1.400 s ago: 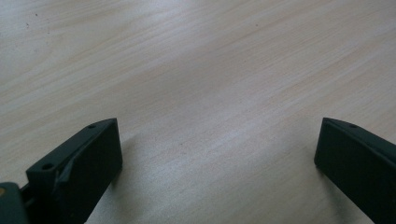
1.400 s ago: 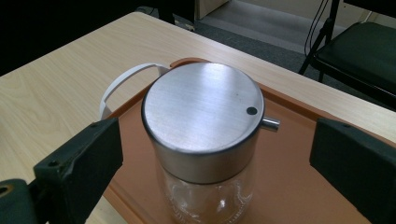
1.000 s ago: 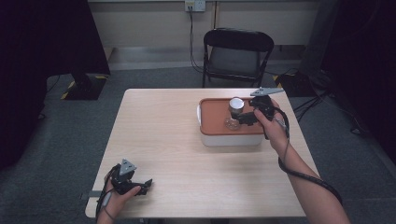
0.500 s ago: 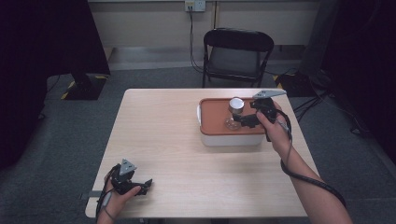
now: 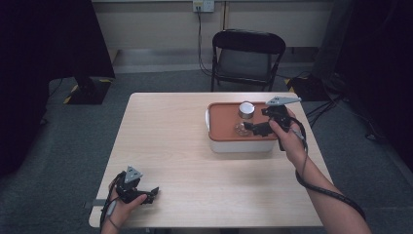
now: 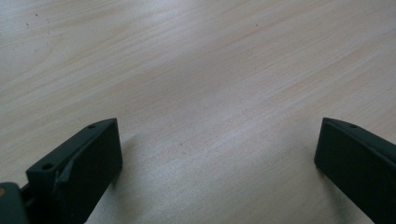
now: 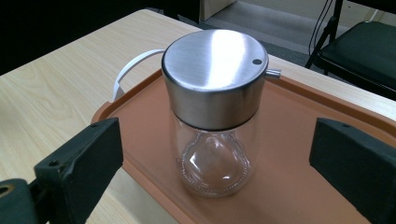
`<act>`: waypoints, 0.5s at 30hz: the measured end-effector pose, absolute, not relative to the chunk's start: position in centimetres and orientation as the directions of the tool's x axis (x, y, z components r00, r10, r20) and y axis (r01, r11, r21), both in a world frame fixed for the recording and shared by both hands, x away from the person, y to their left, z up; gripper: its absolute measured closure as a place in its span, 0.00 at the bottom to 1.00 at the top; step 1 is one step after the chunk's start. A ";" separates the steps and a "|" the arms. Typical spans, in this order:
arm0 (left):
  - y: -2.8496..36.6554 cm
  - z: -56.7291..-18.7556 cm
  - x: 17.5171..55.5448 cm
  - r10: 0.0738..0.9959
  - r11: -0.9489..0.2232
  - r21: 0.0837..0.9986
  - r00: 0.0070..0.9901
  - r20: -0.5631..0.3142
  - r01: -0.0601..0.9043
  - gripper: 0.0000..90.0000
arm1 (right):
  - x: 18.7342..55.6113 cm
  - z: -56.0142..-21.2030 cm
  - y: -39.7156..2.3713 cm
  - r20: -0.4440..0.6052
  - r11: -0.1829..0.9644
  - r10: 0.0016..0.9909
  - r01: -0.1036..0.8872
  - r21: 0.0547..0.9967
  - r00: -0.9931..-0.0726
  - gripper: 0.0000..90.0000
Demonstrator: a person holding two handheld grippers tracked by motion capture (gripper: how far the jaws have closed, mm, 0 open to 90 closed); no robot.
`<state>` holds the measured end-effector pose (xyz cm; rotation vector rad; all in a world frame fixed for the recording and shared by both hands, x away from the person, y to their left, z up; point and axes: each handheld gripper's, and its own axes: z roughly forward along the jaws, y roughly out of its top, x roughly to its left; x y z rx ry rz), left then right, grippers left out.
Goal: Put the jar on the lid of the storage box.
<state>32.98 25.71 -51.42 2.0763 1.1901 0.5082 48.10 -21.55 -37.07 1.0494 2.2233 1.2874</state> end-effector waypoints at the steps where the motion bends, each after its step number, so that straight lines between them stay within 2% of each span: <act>1: 25.7 -51.4 33.0 0.863 -0.350 0.722 0.505 0.000 0.597 0.01 | 48.0 -37.1 -21.6 0.056 0.303 0.752 0.420 0.855 -0.657 0.02; 15: 25.7 -51.4 33.0 0.863 -0.350 0.722 0.505 0.001 0.597 0.01 | 47.2 -37.5 -21.8 0.067 0.300 0.741 0.420 0.856 -0.668 0.02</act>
